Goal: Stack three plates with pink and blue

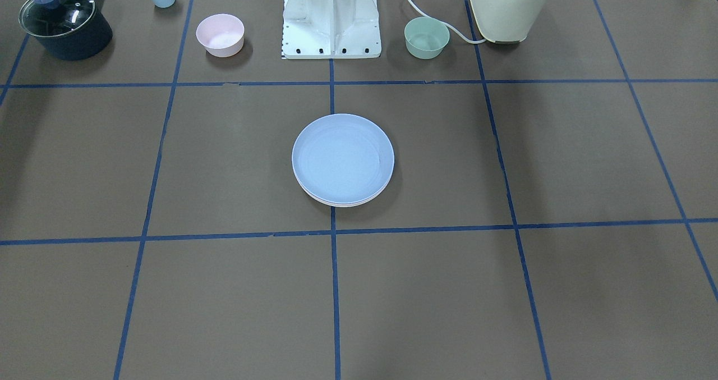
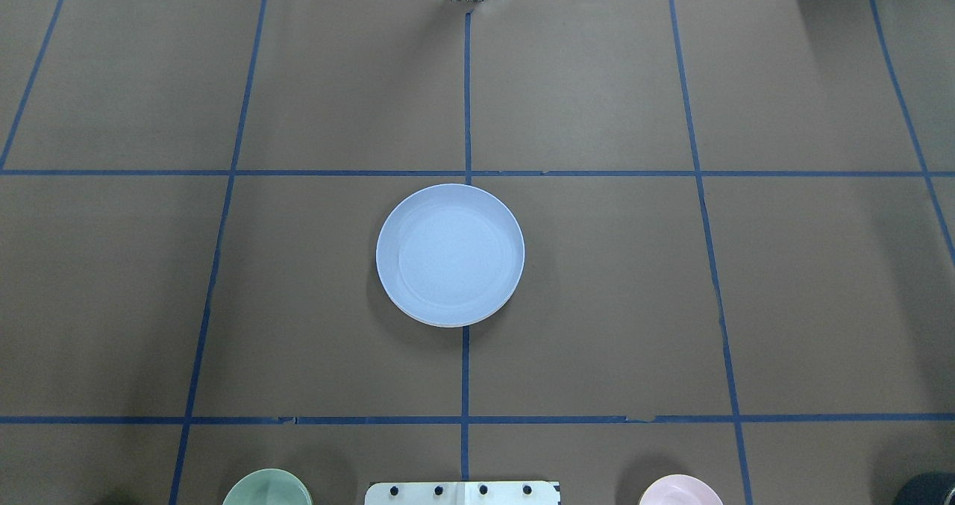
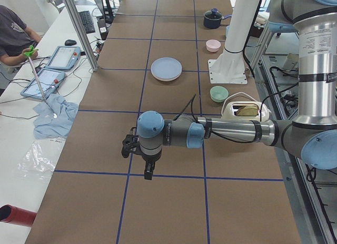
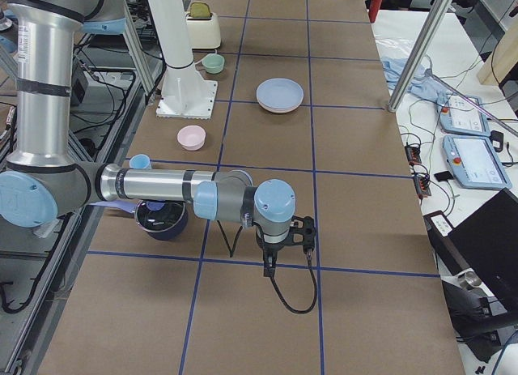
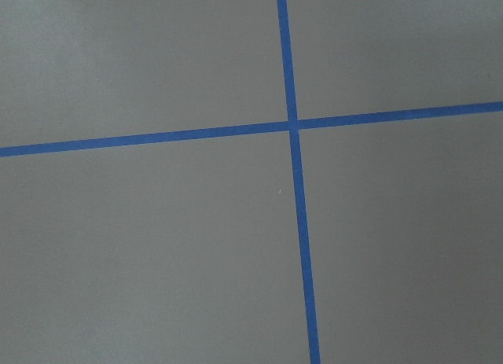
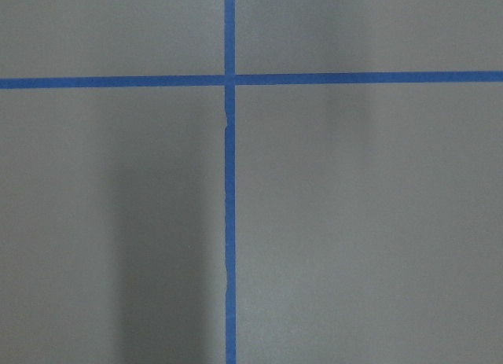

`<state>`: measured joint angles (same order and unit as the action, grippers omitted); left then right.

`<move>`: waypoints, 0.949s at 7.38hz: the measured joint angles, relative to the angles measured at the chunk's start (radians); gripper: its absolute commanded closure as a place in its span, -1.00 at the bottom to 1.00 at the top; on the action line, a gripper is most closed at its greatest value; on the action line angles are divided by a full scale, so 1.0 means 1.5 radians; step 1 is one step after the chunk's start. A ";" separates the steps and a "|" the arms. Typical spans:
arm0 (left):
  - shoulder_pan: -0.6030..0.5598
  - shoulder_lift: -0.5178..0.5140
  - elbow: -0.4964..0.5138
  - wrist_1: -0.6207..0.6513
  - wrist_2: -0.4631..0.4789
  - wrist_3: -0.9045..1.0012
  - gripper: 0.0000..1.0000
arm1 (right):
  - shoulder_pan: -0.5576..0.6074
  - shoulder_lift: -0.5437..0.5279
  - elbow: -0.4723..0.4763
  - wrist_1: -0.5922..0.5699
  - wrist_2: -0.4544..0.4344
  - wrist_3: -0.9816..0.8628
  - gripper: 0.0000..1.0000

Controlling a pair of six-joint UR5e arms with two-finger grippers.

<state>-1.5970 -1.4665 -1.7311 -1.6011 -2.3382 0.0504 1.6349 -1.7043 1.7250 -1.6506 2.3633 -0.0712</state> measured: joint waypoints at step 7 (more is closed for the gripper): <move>-0.001 -0.001 0.002 0.000 0.001 0.003 -1.00 | 0.000 0.000 -0.001 -0.001 0.006 -0.001 -1.00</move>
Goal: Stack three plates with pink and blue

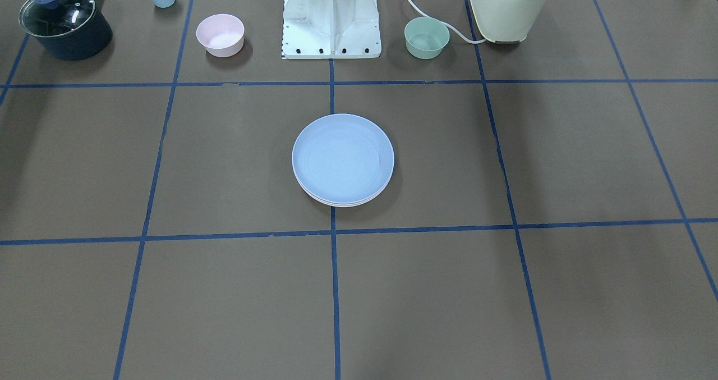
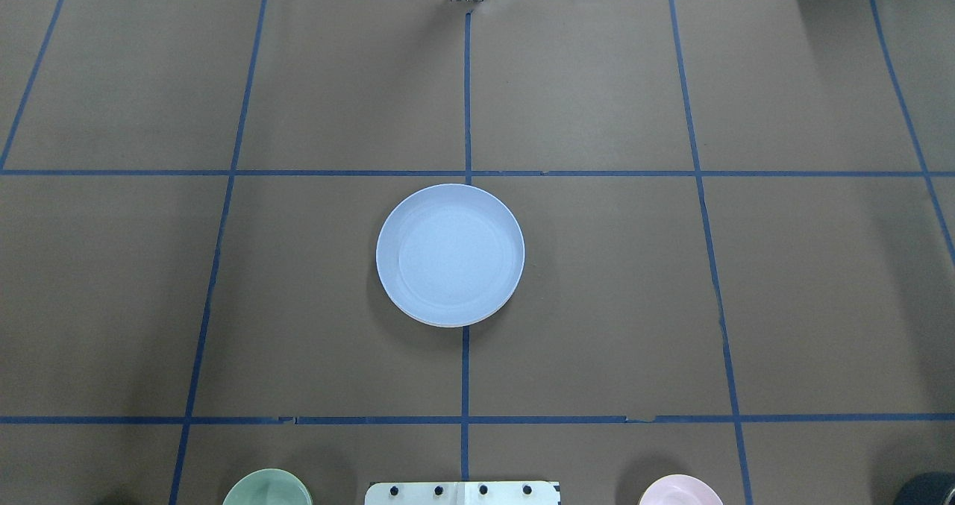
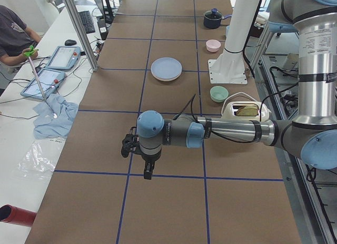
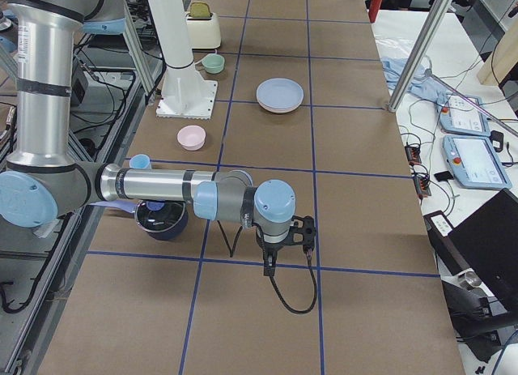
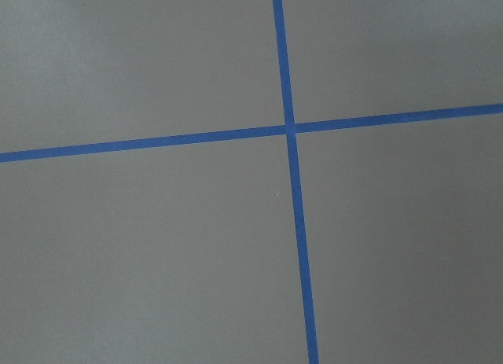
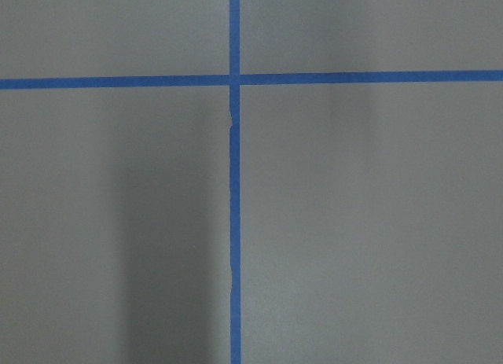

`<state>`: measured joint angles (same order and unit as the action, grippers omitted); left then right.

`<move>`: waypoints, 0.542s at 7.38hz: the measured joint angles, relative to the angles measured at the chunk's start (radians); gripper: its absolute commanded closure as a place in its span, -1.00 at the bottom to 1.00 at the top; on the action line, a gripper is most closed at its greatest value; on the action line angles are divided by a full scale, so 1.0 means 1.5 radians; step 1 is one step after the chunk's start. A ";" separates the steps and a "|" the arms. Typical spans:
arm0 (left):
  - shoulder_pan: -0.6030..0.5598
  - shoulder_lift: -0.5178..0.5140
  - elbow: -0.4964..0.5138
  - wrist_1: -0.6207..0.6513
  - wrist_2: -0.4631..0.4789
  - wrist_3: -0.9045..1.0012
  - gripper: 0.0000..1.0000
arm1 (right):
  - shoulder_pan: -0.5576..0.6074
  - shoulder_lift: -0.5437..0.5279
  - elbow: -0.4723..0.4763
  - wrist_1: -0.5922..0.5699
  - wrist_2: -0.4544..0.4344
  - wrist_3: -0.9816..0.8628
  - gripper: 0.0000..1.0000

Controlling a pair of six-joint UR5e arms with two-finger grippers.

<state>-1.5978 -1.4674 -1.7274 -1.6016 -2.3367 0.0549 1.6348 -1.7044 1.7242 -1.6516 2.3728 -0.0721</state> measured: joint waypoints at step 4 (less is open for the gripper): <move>0.001 0.001 0.026 -0.002 0.000 0.004 -1.00 | -0.001 0.000 0.000 0.001 0.000 0.001 -1.00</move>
<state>-1.5971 -1.4652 -1.6878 -1.6044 -2.3362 0.0611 1.6338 -1.7043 1.7242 -1.6506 2.3731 -0.0709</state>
